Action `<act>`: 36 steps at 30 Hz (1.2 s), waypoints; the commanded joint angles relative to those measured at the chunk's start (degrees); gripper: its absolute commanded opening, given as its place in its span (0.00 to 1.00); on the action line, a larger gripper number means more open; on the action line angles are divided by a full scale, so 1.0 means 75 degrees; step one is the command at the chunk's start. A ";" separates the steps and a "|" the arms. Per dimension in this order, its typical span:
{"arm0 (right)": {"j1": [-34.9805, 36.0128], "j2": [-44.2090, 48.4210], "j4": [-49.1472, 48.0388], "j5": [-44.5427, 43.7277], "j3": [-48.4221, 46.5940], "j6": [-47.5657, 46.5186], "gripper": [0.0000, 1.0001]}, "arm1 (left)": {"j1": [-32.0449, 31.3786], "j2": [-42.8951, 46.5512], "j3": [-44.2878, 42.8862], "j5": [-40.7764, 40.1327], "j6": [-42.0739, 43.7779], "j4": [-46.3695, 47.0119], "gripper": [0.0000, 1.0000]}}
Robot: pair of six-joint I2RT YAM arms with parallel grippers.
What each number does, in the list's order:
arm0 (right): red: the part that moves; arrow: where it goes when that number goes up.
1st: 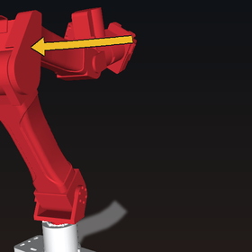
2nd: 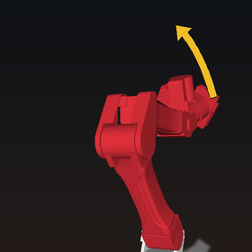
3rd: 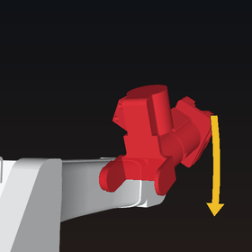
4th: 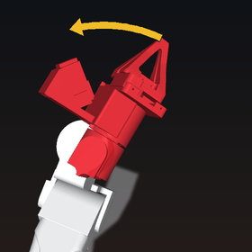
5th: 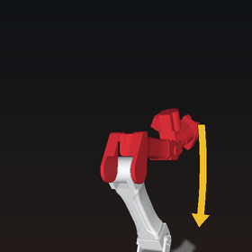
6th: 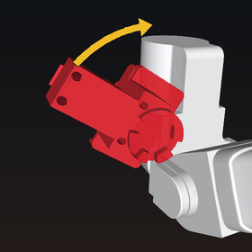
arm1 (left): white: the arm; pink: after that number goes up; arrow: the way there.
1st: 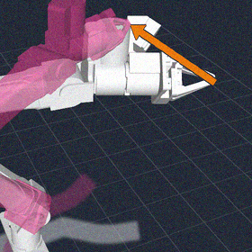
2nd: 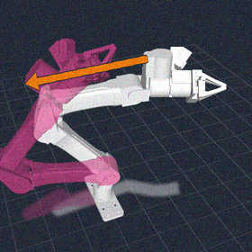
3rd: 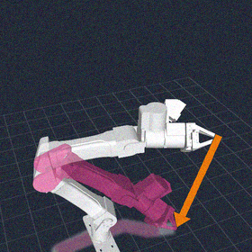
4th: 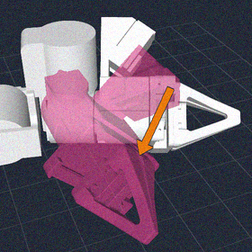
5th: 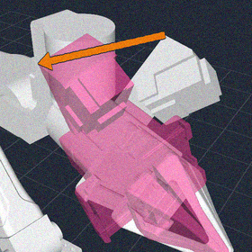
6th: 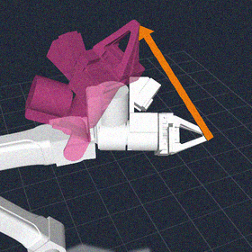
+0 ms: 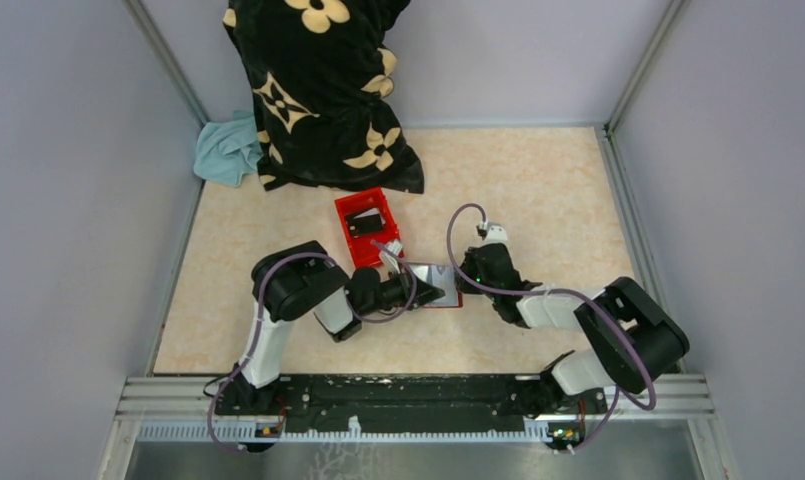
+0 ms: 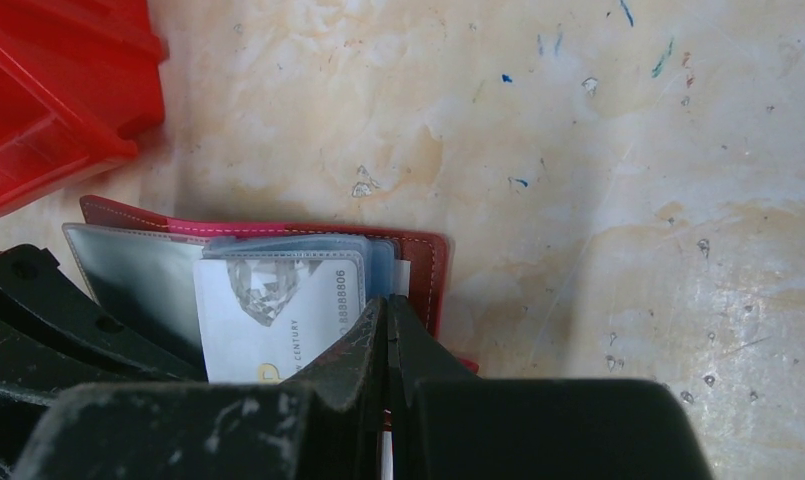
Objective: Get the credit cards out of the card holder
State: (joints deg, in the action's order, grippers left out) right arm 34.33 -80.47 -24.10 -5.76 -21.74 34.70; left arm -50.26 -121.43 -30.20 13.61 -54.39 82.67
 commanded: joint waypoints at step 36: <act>0.0767 0.1647 0.1459 0.0008 0.0527 0.0147 0.00 | -0.0934 0.0646 0.0655 -0.1707 0.0075 -0.0481 0.42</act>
State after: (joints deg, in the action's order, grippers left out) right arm 39.29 -68.95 -12.43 -7.57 -18.39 35.03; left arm -59.02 -117.56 -26.70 2.15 -57.76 80.99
